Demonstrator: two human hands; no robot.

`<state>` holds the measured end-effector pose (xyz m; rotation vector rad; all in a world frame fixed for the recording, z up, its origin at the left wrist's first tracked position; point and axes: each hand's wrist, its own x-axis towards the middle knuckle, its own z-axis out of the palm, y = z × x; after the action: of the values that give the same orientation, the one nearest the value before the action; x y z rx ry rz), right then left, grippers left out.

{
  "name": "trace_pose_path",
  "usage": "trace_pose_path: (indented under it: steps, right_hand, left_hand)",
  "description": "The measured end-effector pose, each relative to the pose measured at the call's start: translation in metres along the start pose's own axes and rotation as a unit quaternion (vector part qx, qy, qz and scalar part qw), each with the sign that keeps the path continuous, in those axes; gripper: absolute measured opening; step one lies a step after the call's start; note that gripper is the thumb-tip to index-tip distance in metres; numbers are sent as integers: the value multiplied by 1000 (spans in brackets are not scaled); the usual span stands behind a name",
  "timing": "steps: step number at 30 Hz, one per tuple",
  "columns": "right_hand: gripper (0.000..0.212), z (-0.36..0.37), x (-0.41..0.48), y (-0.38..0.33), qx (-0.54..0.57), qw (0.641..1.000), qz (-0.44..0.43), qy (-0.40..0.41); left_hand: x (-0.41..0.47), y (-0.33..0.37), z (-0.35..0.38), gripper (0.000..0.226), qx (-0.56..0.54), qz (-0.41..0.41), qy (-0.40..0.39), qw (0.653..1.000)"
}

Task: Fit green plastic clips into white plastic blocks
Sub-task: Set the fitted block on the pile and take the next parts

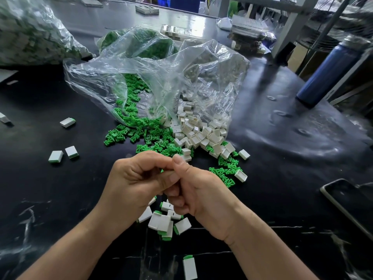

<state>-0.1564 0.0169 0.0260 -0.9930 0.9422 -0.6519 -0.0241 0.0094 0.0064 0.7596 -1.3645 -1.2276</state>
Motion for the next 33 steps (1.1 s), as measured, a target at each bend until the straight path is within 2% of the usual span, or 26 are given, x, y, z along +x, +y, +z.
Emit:
trace_pose_path:
  steps: [4, 9, 15, 21, 28, 33]
  right_hand:
    - [45, -5, 0, -3, 11, 999, 9, -38]
    - [39, -8, 0, -4, -2, 1000, 10, -29]
    - [49, -13, 1, -6, -28, 999, 11, -22]
    - [54, -11, 2, 0, -63, 998, 15, -19]
    - [49, -12, 1, -4, -22, 999, 17, -32]
    - [52, -11, 1, -2, -16, 999, 18, -43]
  left_hand:
    - [0, 3, 1, 15, -29, -26, 14, 999]
    - [1, 5, -2, 23, -17, -49, 0, 999]
    - [2, 4, -7, 20, -35, -104, -16, 994]
    - [1, 5, -8, 13, 4, -89, -49, 995]
    - [1, 5, -5, 20, 9, -83, -26, 996]
    - [1, 7, -5, 14, -4, -63, -56, 996]
